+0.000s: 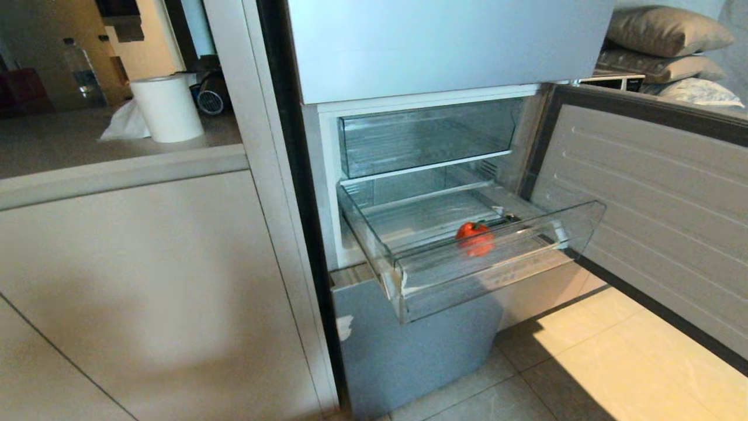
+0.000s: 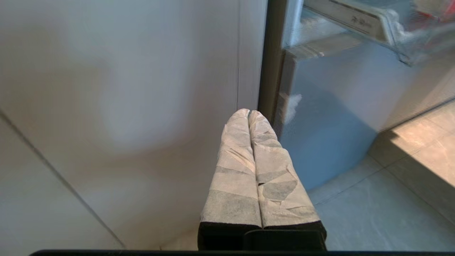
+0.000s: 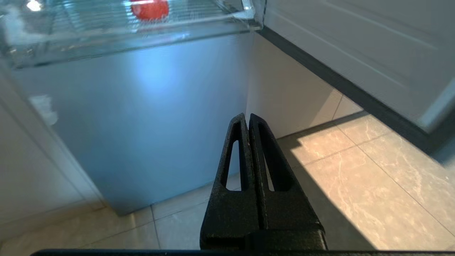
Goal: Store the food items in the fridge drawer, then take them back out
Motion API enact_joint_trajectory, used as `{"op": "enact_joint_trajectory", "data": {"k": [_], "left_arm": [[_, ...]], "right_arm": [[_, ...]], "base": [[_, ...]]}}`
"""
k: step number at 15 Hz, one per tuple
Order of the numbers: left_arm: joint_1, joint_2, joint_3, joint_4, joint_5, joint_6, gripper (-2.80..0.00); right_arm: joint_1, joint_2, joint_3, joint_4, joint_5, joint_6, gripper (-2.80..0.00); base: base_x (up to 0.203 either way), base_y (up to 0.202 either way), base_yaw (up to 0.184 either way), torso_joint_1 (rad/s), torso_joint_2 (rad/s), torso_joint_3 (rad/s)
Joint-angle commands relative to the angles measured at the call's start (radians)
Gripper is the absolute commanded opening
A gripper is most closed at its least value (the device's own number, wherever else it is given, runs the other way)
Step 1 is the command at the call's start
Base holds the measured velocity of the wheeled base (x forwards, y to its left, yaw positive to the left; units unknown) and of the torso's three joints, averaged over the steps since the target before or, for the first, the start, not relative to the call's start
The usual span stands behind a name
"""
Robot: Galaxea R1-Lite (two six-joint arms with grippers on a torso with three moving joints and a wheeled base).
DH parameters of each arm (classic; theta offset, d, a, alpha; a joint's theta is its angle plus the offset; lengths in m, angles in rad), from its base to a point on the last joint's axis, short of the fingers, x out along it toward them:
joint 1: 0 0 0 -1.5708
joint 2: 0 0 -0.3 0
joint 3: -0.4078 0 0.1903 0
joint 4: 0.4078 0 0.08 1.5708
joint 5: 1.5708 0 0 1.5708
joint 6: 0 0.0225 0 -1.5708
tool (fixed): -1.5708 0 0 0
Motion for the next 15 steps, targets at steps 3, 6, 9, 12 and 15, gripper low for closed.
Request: {"op": "enact_joint_trajectory", "data": {"k": [3, 6, 9, 12, 15], "left_arm": [[0.000, 0.002, 0.002, -0.001, 0.000, 0.000, -2.80], [0.000, 0.002, 0.002, -0.001, 0.000, 0.000, -2.80], [0.000, 0.002, 0.002, -0.001, 0.000, 0.000, -2.80], [0.000, 0.002, 0.002, -0.001, 0.000, 0.000, -2.80], [-0.001, 0.002, 0.002, -0.001, 0.000, 0.000, -2.80]], "right_arm": [[0.000, 0.002, 0.000, 0.000, -0.001, 0.001, -2.80], [0.000, 0.002, 0.000, 0.000, -0.001, 0.001, -2.80], [-0.001, 0.002, 0.000, 0.000, -0.001, 0.001, -2.80], [0.000, 0.002, 0.000, 0.000, -0.001, 0.001, -2.80], [0.000, 0.002, 0.000, 0.000, -0.001, 0.001, -2.80]], "base": [[0.198, 0.000, -0.001, 0.009, 0.00, 0.002], [0.196, 0.000, 0.000, 0.003, 0.00, 0.003], [0.188, 0.000, -0.001, 0.002, 0.00, 0.002], [0.031, 0.000, 0.001, 0.006, 0.00, 0.001], [0.000, 0.000, 0.000, 0.103, -0.21, -0.107]]}}
